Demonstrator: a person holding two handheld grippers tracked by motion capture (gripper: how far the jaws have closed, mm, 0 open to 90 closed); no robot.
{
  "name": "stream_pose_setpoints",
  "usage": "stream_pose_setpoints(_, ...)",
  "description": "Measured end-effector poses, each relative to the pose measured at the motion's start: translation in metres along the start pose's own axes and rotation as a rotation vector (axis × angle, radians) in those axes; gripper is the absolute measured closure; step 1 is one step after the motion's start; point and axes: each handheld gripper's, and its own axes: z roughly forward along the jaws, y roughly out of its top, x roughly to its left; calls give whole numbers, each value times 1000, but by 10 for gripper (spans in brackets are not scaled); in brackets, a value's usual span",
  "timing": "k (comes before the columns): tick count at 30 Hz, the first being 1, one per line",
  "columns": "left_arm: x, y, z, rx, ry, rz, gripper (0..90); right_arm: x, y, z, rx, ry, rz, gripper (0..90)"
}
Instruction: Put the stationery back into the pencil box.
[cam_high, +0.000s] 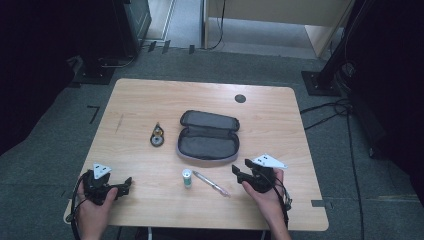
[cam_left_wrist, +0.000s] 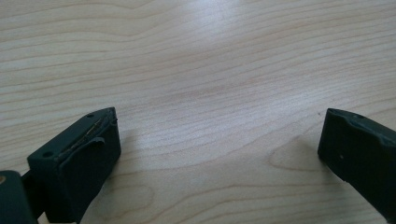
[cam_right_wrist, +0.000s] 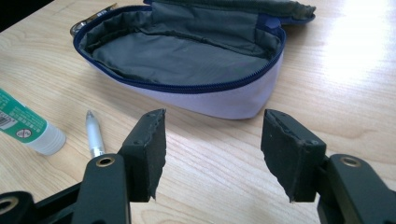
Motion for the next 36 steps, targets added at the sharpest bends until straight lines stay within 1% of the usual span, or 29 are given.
stream_pose_setpoints(2,0,0,0,0,-1,1,0,-1,-1,0,-3,2,-3,409)
stream_pose_setpoints(5,0,0,0,0,-1,0,0,-1,-4,2,10,9,-5,413)
stream_pose_setpoints(6,0,0,0,0,-1,1,0,2,-5,3,16,19,-7,419)
stream_pose_setpoints(11,0,0,0,1,-2,2,0,7,-7,6,25,39,-20,422)
stream_pose_setpoints(12,0,0,0,1,-2,2,0,9,-9,8,32,47,-32,427)
stream_pose_setpoints(13,0,0,0,1,-2,2,0,9,-9,8,32,47,-32,427)
stream_pose_setpoints(15,0,0,0,1,-2,2,0,13,-11,10,42,67,-31,447)
stream_pose_setpoints(16,0,0,0,1,-2,2,0,13,-11,10,42,67,-31,447)
stream_pose_setpoints(18,0,0,0,1,-3,3,0,16,-12,12,47,82,-40,465)
stream_pose_setpoints(19,0,0,0,1,-3,3,0,19,-14,14,54,103,-45,493)
stream_pose_setpoints(21,0,0,0,1,-4,4,0,24,-15,16,63,123,-56,525)
stream_pose_setpoints(22,0,0,0,1,-4,4,0,24,-15,16,63,123,-56,525)
stream_pose_setpoints(24,0,0,0,1,-5,5,0,29,-17,19,73,141,-58,541)
stream_pose_setpoints(27,0,0,0,1,-5,4,0,34,-19,24,89,157,-69,570)
stream_pose_setpoints(28,0,0,0,1,-5,4,0,38,-19,27,93,170,-77,580)
stream_pose_setpoints(31,0,0,0,1,-5,5,0,42,-19,30,99,181,-89,587)
stream_pose_setpoints(32,0,0,0,1,-6,6,0,46,-18,33,105,188,-99,620)
stream_pose_setpoints(33,0,0,0,1,-6,6,0,49,-17,34,101,199,-107,632)
stream_pose_setpoints(34,0,0,0,1,-6,6,0,49,-17,34,101,199,-107,632)
stream_pose_setpoints(35,0,0,0,1,-6,6,0,53,-15,36,94,216,-118,675)
stream_pose_setpoints(36,0,0,0,1,-6,6,0,53,-15,36,94,216,-118,675)
